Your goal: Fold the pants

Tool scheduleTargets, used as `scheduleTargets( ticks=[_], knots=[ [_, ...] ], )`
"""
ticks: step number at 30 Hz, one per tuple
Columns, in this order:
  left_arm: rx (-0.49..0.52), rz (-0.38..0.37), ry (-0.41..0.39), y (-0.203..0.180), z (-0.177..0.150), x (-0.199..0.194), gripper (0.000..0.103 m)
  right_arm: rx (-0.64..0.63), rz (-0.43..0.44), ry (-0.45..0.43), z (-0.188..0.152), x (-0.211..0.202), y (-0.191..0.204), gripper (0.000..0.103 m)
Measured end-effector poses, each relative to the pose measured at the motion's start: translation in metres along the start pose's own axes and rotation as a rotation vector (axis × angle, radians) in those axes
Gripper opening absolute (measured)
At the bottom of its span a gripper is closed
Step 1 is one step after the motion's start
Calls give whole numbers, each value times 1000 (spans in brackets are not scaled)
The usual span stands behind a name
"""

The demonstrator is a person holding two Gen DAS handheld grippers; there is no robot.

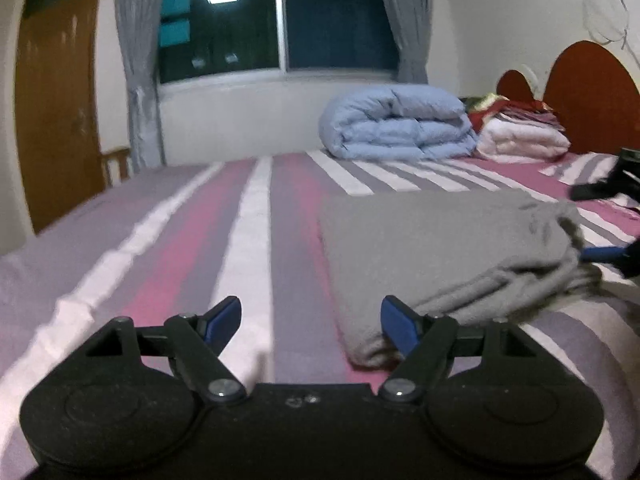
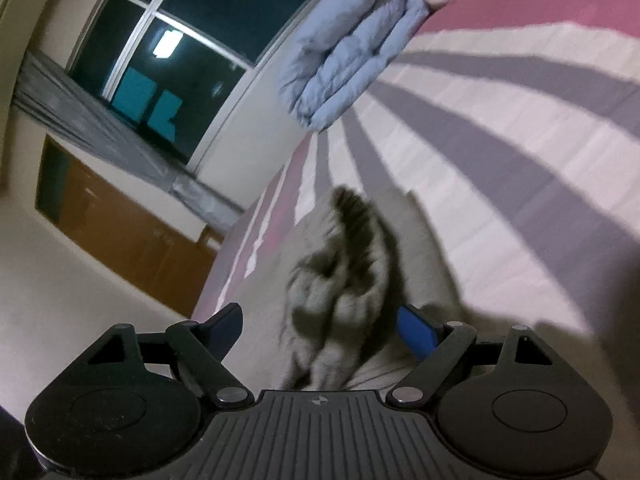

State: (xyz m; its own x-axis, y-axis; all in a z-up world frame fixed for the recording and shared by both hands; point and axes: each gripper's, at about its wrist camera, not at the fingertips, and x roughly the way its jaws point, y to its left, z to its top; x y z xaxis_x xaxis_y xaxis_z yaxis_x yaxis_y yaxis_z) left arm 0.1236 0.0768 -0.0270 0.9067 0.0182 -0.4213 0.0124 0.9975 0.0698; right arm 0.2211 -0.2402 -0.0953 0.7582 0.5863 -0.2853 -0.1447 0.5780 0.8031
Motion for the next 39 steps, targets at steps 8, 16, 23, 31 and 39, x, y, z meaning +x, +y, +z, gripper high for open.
scheduleTargets(
  ticks=[8, 16, 23, 31, 39],
  knots=[
    [57, -18, 95, -5, -15, 17, 69, 1, -21, 30, -10, 26, 7, 84],
    [-20, -14, 60, 4, -18, 28, 69, 3, -41, 18, -10, 38, 5, 84],
    [-56, -41, 28, 4, -13, 23, 61, -38, -91, 31, -7, 49, 8, 53],
    [-34, -84, -5, -9, -9, 22, 58, -7, -55, 27, -6, 47, 3, 56],
    [-67, -42, 37, 6, -12, 36, 68, -22, -64, 35, -8, 51, 3, 58]
  ],
)
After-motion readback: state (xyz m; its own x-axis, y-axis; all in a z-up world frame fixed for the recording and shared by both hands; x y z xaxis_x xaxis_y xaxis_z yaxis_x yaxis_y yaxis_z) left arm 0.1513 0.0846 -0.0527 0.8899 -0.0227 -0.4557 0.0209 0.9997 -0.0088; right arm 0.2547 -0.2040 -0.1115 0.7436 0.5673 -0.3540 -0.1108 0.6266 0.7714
